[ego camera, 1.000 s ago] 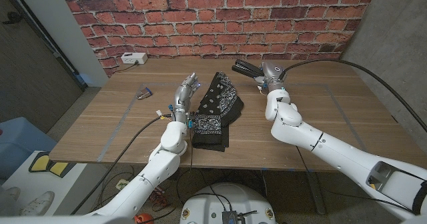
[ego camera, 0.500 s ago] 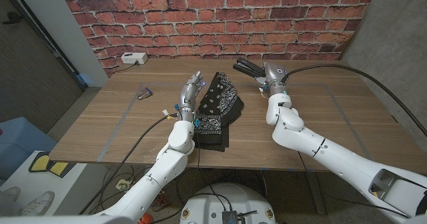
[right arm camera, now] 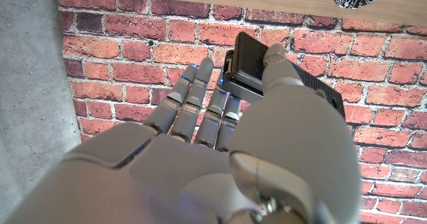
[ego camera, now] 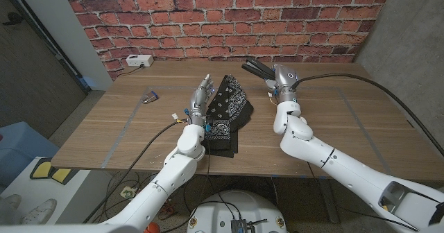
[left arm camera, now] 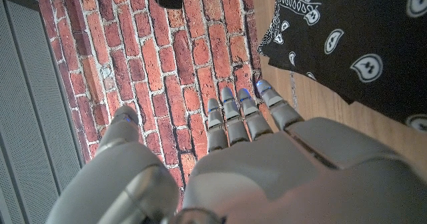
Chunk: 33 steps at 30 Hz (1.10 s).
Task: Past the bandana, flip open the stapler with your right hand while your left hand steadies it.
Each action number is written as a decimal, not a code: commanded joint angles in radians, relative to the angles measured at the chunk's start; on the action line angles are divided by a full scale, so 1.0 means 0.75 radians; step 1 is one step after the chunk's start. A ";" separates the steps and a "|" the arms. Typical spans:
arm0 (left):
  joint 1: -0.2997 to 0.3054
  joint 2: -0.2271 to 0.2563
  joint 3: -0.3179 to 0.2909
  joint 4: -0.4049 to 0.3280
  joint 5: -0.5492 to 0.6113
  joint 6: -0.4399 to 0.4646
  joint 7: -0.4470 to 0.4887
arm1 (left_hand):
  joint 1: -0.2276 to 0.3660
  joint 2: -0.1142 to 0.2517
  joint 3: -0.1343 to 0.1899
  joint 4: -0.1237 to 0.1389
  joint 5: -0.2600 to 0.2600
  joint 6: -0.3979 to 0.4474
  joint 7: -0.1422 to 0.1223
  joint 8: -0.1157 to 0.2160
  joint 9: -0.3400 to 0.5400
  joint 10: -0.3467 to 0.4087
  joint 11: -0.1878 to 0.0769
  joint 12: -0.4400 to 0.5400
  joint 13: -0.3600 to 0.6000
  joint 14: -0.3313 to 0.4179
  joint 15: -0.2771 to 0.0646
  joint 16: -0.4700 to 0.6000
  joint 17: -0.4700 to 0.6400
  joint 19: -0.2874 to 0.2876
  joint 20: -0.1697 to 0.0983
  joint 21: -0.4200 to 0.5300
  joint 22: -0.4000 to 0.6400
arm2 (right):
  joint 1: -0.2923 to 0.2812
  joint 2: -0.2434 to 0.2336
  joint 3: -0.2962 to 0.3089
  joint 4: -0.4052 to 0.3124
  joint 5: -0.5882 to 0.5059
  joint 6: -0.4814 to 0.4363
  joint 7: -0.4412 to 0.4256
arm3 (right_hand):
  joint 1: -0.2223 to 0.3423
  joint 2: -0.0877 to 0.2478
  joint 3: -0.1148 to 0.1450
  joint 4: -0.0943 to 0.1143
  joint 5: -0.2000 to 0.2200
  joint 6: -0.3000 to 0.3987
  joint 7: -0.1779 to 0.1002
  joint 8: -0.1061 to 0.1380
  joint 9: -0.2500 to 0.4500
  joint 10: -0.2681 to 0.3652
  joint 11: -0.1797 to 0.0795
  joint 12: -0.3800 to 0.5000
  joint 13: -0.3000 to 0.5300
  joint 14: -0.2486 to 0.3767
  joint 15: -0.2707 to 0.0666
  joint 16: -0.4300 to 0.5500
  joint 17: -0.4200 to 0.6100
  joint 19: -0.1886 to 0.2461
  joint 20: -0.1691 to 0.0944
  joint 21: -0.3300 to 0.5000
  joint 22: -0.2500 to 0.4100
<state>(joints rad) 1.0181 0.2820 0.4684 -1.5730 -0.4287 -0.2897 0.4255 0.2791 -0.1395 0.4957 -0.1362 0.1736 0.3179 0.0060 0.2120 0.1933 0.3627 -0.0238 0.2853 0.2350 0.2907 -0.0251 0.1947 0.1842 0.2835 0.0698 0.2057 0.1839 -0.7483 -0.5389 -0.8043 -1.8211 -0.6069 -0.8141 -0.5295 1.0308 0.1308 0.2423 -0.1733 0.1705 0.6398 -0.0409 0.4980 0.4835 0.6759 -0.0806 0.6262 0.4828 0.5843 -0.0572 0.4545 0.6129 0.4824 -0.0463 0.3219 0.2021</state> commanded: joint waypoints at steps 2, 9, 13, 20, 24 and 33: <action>0.008 -0.016 0.026 -0.029 0.007 -0.018 0.004 | -0.006 0.004 -0.009 -0.003 0.004 0.005 0.004 -0.002 0.003 0.008 0.003 -0.005 0.002 -0.004 -0.006 -0.004 0.001 -0.010 0.000 -0.007 0.002 | -0.037 0.028 0.021 0.054 -0.004 0.090 -0.130 | 0.045 0.059 0.084 0.077 0.008 0.156 -0.142 0.035 0.028 0.122 -0.112 0.006 0.004 0.015 -0.235 -0.007 0.005 0.011 -0.003 0.009 0.002; 0.006 -0.004 0.035 -0.011 0.053 -0.074 -0.011 | 0.105 0.070 0.037 -0.037 0.012 0.007 -0.021 0.002 0.004 0.003 -0.013 -0.011 0.007 -0.006 -0.027 -0.001 0.002 0.001 -0.032 -0.001 0.001 | -0.062 0.044 0.048 0.069 0.021 0.142 -0.181 | 0.043 0.059 0.084 0.076 0.008 0.157 -0.143 0.033 0.028 0.120 -0.114 0.006 0.003 0.018 -0.235 -0.012 0.011 0.011 -0.005 0.012 0.002; -0.005 -0.009 0.040 0.033 0.073 -0.124 -0.032 | 0.260 0.123 0.085 -0.063 0.009 -0.023 -0.036 -0.003 0.006 -0.012 -0.036 -0.021 0.012 -0.012 -0.061 0.001 0.001 0.021 -0.062 0.008 0.004 | -0.064 0.040 0.046 0.078 0.018 0.159 -0.186 | 0.041 0.062 0.087 0.078 0.010 0.148 -0.149 0.030 0.032 0.096 -0.122 0.000 0.009 0.011 -0.236 -0.024 0.010 0.010 -0.006 0.014 0.002; -0.010 -0.007 0.044 0.032 0.084 -0.107 -0.034 | 0.254 0.048 0.034 -0.046 0.007 -0.014 -0.046 0.001 0.007 0.003 -0.053 -0.017 0.017 0.021 -0.080 0.013 0.004 0.042 -0.063 0.018 0.009 | -0.077 0.040 0.055 0.095 0.022 0.203 -0.223 | 0.038 0.065 0.088 0.081 0.011 0.142 -0.153 0.029 0.036 0.096 -0.120 0.003 0.014 0.008 -0.235 -0.031 0.013 0.010 -0.009 0.017 0.002; -0.014 -0.022 0.045 0.037 0.087 -0.105 -0.021 | 0.248 0.027 0.016 -0.039 0.016 -0.009 -0.053 0.002 0.008 0.012 -0.058 -0.014 0.019 0.032 -0.091 0.017 0.005 0.045 -0.072 0.019 0.011 | -0.085 0.050 0.059 0.116 0.014 0.239 -0.273 | 0.039 0.064 0.089 0.080 0.011 0.148 -0.151 0.030 0.035 0.105 -0.118 0.003 0.007 0.011 -0.236 -0.031 0.017 0.012 -0.012 0.019 0.002; -0.020 -0.099 0.044 0.081 0.163 -0.171 0.090 | 0.336 0.050 0.009 -0.040 0.033 0.069 -0.049 0.029 0.013 0.101 -0.078 0.019 0.030 0.123 -0.108 0.047 0.010 0.079 -0.061 0.035 0.016 | -0.085 0.057 0.047 0.156 -0.023 0.287 -0.336 | 0.041 0.063 0.090 0.078 0.011 0.151 -0.154 0.028 0.033 0.109 -0.119 0.002 0.004 0.016 -0.237 -0.034 0.024 0.013 -0.014 0.023 0.002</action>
<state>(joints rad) 1.0101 0.2573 0.4993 -1.5470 -0.3561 -0.3716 0.4276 0.4888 -0.1274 0.5001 -0.1679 0.1925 0.3487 -0.0325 0.2251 0.1979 0.4138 -0.0820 0.2890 0.2513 0.3540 -0.0424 0.2187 0.1870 0.3256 0.0214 0.2225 0.1927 -0.8069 -0.5036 -0.7645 -1.7364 -0.5962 -0.6457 -0.7229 1.0308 0.1308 0.2421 -0.1732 0.1746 0.6372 -0.0435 0.4980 0.4835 0.6664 -0.0901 0.6187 0.4855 0.5877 -0.0536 0.4351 0.6276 0.4824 -0.0463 0.3330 0.2021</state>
